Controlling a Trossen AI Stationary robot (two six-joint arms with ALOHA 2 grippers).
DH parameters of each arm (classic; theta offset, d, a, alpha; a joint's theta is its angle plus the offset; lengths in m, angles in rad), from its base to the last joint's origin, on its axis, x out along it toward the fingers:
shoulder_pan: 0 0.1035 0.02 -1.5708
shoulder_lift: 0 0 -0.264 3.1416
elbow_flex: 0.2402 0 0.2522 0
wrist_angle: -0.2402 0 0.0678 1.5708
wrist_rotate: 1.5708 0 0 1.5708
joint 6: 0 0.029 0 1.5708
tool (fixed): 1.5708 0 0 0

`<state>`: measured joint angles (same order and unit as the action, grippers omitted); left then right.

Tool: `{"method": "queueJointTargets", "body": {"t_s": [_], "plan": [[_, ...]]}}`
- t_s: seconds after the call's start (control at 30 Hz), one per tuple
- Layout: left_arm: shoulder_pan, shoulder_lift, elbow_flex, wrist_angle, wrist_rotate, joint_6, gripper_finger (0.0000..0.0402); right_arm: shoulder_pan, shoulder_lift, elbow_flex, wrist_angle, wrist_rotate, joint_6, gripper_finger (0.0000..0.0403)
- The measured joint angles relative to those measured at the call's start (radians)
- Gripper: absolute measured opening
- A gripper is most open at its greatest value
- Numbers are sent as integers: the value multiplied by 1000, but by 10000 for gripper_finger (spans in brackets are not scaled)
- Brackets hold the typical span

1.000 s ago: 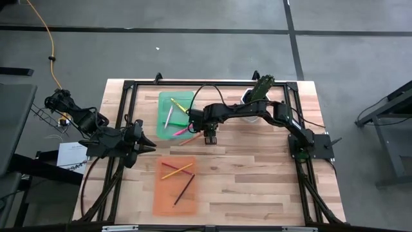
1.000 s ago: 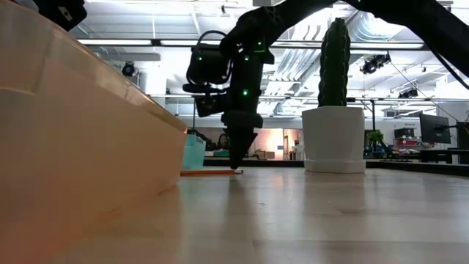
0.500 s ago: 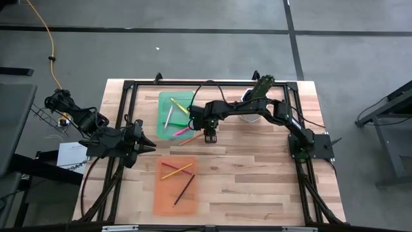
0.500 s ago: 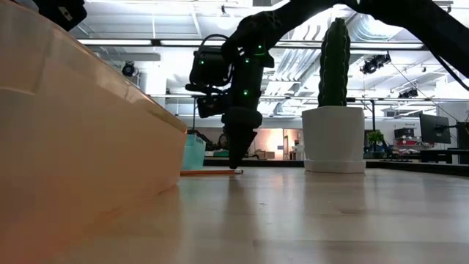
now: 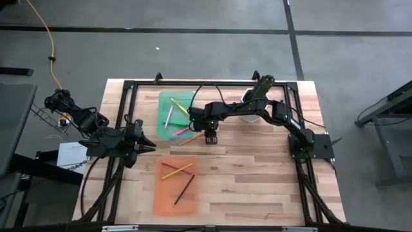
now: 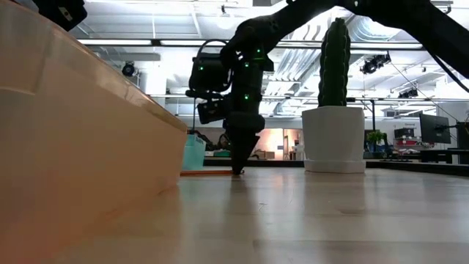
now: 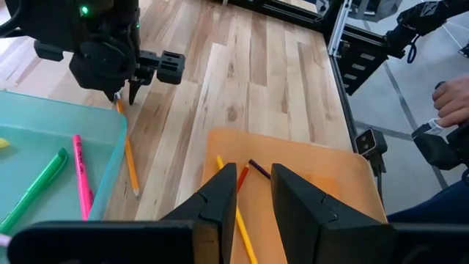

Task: Sort pens & pencils
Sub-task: Put the orange pencil into the orange bin

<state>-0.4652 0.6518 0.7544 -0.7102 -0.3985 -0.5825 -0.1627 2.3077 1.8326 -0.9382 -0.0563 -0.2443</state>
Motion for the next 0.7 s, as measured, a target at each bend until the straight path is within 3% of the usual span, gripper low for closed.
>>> {"method": "queueJointTargets", "body": {"t_s": [0.37,0.7], "plan": [[0,0,0,-4,0,2,74,0,1,0,-2,-1,0,124],[0,0,0,-4,0,2,74,0,2,0,-3,-2,0,76]]}}
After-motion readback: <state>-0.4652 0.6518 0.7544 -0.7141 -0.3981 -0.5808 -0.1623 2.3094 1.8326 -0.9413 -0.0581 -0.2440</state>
